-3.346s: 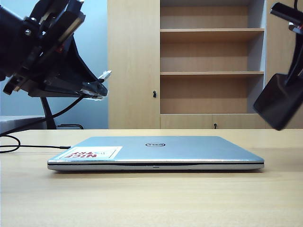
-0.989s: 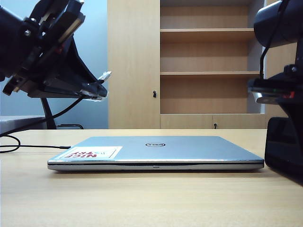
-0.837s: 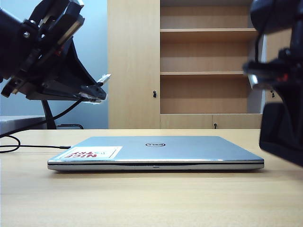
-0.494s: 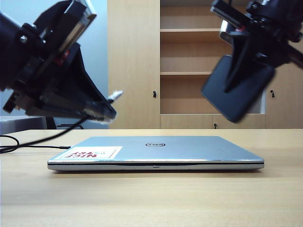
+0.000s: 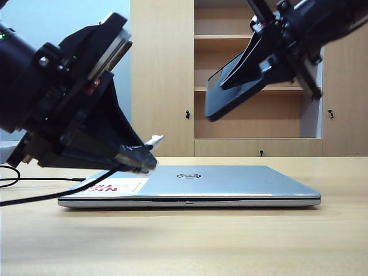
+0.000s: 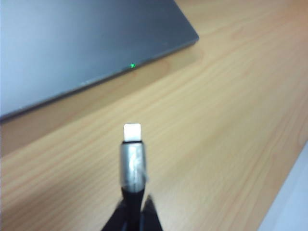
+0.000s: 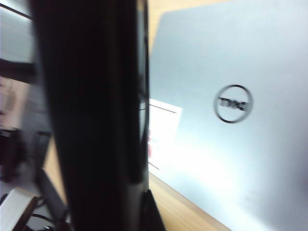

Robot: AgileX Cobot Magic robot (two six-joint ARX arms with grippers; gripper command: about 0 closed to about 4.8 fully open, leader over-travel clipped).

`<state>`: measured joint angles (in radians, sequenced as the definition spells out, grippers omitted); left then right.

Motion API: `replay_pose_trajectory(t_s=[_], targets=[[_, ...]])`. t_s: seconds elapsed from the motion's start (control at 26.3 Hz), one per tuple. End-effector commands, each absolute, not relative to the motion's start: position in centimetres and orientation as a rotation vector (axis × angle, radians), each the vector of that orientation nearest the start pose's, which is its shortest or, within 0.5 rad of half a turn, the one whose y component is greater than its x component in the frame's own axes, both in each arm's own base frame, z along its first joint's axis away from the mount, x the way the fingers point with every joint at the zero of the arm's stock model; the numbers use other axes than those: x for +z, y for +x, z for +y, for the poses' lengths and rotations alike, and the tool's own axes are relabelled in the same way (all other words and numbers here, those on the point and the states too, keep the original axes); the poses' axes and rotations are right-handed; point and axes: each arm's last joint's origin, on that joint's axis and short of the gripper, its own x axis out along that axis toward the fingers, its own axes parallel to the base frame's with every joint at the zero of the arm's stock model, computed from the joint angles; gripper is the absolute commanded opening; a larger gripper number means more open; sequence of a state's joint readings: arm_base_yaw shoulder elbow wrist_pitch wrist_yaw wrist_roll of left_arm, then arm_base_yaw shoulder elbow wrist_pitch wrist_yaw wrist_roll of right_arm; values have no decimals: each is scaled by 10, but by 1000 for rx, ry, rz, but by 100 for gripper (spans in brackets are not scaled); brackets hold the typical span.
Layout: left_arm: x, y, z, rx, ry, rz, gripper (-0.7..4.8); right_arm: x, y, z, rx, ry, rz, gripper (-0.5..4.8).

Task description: Pick up the charging cable and the phone, plug the charging cable into the charging port on the phone, and finally place them back on the table.

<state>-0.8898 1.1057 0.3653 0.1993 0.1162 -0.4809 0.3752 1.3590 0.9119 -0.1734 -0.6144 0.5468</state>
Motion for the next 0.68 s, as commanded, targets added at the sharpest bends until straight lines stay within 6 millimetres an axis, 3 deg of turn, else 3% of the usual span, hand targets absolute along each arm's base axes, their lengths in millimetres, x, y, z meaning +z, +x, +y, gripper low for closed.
replay_pose_trajectory(t_s=[0.04,0.34,0.68], targets=[[171,128,-164,-815,-298,744,-7,254,265,124,839,647,805,-5],[172,128,-164,-795,-352,766,-7,224,274,130,901,715,821,-5],[173,129,-165,-791,-395,763,-7,220,282,145,955,768,767,-5]])
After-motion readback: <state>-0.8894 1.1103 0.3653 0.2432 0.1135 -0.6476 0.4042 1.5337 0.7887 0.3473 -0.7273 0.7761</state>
